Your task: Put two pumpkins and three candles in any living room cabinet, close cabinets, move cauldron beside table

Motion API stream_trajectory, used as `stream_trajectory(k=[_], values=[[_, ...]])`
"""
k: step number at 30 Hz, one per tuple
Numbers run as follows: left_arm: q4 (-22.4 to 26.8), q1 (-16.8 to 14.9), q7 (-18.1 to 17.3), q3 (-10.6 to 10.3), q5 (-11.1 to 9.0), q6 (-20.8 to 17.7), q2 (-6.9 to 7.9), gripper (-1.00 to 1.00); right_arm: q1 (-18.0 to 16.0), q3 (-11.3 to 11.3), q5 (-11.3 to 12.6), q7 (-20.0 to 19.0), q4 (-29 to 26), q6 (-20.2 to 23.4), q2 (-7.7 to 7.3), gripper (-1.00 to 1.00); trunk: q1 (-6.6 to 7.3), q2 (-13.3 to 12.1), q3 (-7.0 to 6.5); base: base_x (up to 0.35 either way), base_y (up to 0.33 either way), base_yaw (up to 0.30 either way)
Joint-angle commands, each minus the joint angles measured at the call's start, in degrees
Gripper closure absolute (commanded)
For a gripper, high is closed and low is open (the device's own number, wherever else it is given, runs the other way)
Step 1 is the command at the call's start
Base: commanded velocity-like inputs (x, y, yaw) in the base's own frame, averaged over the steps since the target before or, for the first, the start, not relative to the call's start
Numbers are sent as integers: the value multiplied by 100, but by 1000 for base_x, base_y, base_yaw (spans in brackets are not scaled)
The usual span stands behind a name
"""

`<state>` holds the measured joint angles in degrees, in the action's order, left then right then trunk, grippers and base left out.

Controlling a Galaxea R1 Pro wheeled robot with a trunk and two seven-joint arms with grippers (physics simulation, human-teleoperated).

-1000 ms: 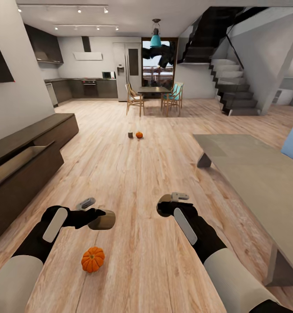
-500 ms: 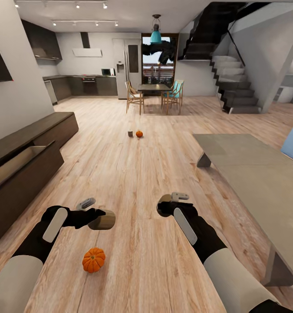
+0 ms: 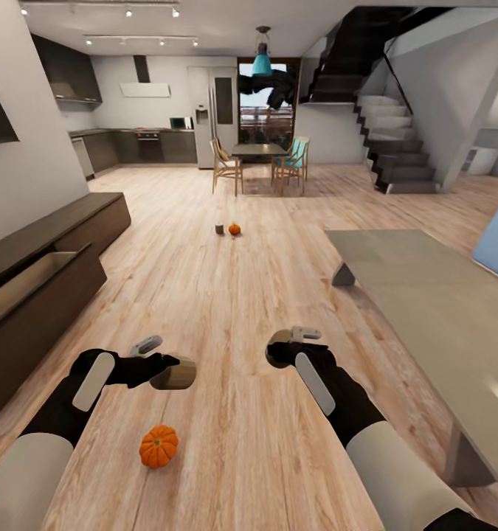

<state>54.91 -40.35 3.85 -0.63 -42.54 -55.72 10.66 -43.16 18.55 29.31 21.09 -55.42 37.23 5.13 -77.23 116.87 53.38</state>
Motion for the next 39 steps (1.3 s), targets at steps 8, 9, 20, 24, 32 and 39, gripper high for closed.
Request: stream_trajectory(k=[8,9,20,24,32,39], values=[[17,1,-16,8,8,10,6,100,0,0,17,-7,9,3,-20,100,0,-2,-50,0,0,-220],[13,1,-16,9,8,21,6,100,0,0,16,-8,10,3,-20,100,0,-2,-56,0,0,-228],[-6,1,-16,6,9,315,6,100,0,0,16,-15,13,-6,-21,100,0,-2,-126,0,0,-228],[-6,1,-16,2,9,316,6,100,0,0,21,-17,15,-6,-21,100,0,-2,-152,0,0,-228],[-6,1,-16,1,9,316,6,100,0,-1,28,-17,21,-14,-21,100,0,-2,-203,0,0,-228],[-6,1,-18,1,5,316,6,100,0,0,5,-10,22,-14,-14,100,0,-2,-226,18,0,-118]])
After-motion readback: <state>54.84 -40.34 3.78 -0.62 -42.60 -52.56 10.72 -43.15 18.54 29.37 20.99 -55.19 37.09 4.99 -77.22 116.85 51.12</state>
